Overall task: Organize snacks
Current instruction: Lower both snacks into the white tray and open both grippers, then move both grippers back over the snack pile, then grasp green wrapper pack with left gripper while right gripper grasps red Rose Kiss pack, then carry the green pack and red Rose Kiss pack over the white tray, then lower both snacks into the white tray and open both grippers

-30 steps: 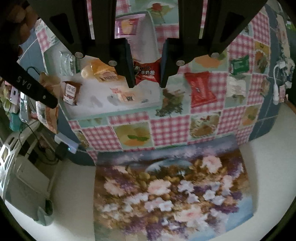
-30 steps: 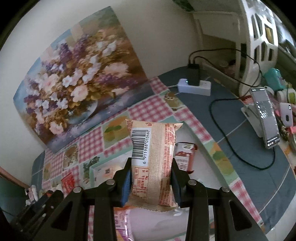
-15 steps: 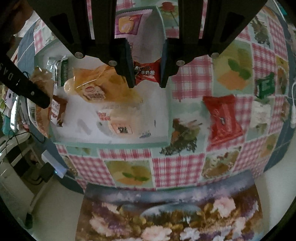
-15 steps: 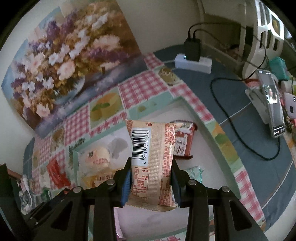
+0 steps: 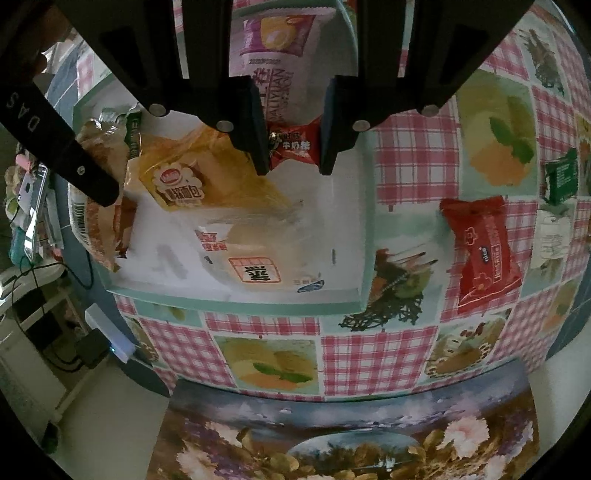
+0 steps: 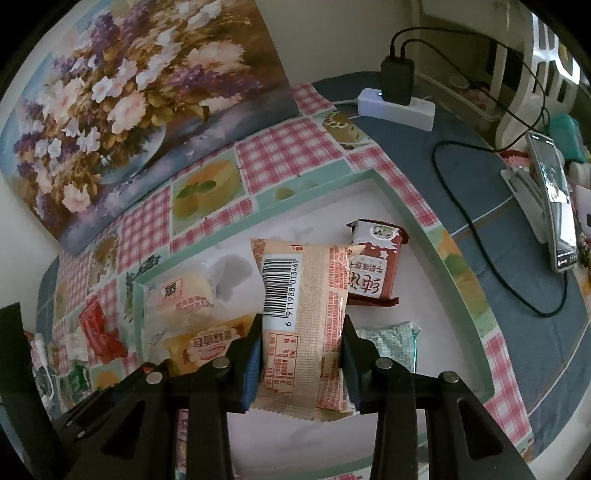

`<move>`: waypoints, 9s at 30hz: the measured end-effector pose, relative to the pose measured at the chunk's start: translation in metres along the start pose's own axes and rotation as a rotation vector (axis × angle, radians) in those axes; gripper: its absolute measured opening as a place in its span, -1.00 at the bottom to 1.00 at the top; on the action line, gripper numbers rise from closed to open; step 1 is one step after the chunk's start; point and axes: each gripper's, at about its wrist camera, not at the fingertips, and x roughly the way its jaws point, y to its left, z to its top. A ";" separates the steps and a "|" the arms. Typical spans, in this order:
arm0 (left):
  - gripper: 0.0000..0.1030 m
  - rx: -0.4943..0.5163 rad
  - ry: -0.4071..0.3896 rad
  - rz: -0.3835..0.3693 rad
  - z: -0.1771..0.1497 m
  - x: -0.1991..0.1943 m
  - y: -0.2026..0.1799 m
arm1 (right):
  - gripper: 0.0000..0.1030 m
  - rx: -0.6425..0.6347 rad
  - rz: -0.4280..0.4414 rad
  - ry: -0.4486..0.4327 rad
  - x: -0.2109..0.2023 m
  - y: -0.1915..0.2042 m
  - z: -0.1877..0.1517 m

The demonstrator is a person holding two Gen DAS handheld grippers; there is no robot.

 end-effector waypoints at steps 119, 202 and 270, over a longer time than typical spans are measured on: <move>0.91 -0.571 -0.110 0.114 -0.013 -0.026 0.305 | 0.90 -0.506 0.153 0.000 0.072 0.267 -0.067; 0.39 -0.169 -0.337 0.156 0.010 -0.123 0.107 | 0.06 -0.062 0.108 -0.182 -0.067 0.066 -0.001; 0.69 -0.022 -0.079 -0.040 0.020 -0.017 0.003 | 0.27 0.108 -0.037 -0.040 -0.004 -0.050 0.017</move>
